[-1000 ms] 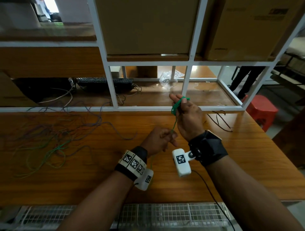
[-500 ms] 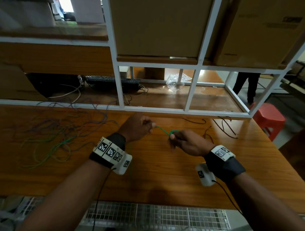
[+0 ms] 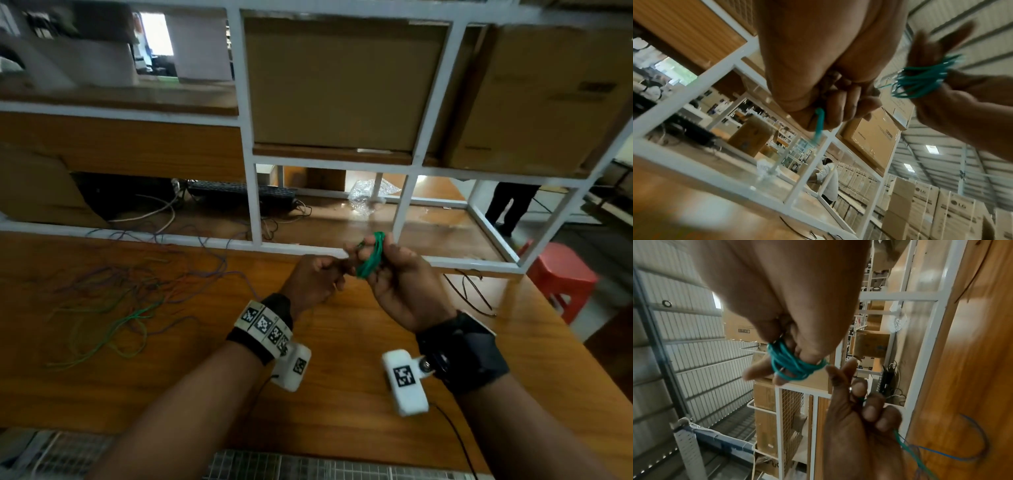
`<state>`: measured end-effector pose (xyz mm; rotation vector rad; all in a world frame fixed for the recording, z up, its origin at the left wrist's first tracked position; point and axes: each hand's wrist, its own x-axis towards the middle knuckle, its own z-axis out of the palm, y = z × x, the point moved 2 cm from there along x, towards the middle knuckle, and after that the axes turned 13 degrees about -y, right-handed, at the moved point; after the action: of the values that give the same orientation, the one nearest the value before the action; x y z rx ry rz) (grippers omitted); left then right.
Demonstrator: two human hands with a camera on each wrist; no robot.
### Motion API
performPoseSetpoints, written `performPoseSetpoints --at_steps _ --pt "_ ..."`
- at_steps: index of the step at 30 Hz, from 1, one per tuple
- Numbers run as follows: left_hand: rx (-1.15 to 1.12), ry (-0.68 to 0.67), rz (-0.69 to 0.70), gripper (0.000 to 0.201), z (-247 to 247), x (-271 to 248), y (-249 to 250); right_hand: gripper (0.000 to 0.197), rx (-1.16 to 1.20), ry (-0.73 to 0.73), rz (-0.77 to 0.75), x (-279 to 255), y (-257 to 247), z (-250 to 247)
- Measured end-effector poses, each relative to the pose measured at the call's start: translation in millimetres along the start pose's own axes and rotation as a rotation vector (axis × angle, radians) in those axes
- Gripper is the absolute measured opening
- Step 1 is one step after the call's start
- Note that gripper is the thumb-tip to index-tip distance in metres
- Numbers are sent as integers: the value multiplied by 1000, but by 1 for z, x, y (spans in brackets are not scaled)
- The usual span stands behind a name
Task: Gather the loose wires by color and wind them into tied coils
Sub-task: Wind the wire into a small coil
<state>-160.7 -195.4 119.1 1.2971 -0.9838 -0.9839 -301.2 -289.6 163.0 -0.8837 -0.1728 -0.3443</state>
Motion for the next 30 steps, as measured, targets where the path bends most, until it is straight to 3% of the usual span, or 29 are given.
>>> performPoseSetpoints --at_steps 4,8,12,15,17,20,23,27,30 --pt "26 202 -34 25 15 -10 -28 34 -50 330 -251 15 -10 -19" --pt "223 159 -40 27 24 -19 -43 36 -747 495 -218 17 -6 -40" --pt "463 209 2 19 10 -32 -33 23 -1455 472 69 10 -1 -56" --pt "652 212 63 19 -8 -42 -14 14 -1747 226 242 1 16 -71" --pt "728 201 91 19 -18 -45 2 26 -1744 70 412 -6 22 -71" --pt "855 153 89 19 -30 -44 25 46 -1527 -39 571 -14 23 -64" --pt "818 91 138 13 -36 -38 39 60 -1320 -154 716 -20 26 -52" --pt "593 58 160 6 -39 -26 41 44 -972 -434 660 -27 24 -30" --pt "428 36 165 10 -28 -22 32 35 -647 -488 606 -30 21 -18"
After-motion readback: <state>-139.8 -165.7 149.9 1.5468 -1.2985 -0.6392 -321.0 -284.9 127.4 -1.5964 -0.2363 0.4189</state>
